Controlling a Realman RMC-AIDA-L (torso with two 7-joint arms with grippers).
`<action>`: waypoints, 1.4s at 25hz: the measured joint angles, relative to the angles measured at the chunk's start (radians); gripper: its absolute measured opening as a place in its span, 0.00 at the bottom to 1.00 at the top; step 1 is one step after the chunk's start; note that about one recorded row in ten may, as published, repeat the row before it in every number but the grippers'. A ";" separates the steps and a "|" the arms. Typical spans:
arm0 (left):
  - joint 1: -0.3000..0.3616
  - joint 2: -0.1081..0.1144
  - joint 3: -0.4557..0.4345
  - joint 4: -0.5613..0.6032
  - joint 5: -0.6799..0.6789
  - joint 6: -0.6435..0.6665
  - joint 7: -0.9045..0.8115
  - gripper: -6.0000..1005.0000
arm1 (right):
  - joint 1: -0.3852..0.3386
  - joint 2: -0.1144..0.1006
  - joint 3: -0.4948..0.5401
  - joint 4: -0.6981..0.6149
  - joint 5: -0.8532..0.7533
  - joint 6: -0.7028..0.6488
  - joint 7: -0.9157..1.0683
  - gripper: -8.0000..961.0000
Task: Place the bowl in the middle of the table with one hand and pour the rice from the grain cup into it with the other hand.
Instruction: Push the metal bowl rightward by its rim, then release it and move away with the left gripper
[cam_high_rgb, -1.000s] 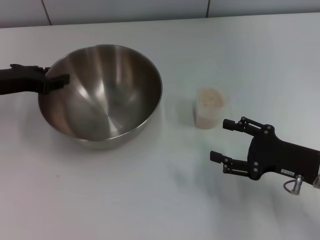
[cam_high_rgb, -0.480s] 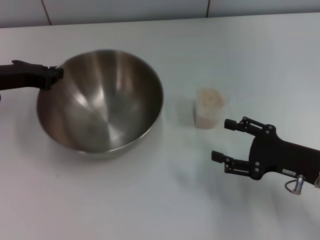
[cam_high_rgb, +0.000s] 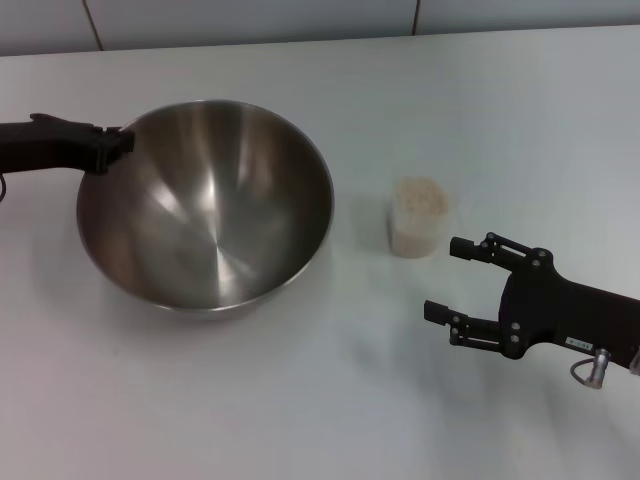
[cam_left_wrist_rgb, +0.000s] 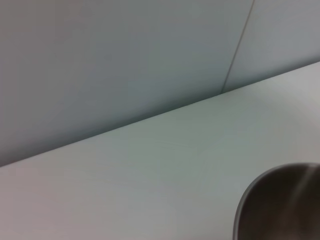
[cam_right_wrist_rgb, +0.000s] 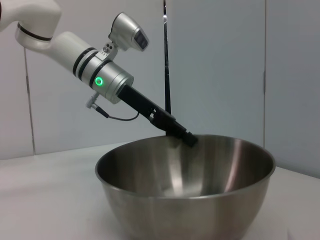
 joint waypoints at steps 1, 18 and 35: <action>0.000 0.000 0.000 0.000 0.000 0.000 0.000 0.05 | 0.000 0.000 0.000 0.000 0.000 0.000 0.000 0.86; -0.083 -0.008 0.008 0.078 -0.048 0.110 -0.081 0.05 | -0.005 0.000 0.000 0.002 0.000 0.009 0.000 0.85; -0.124 -0.010 0.039 0.013 -0.048 0.063 -0.069 0.05 | -0.006 0.000 0.000 0.000 0.000 0.009 0.000 0.86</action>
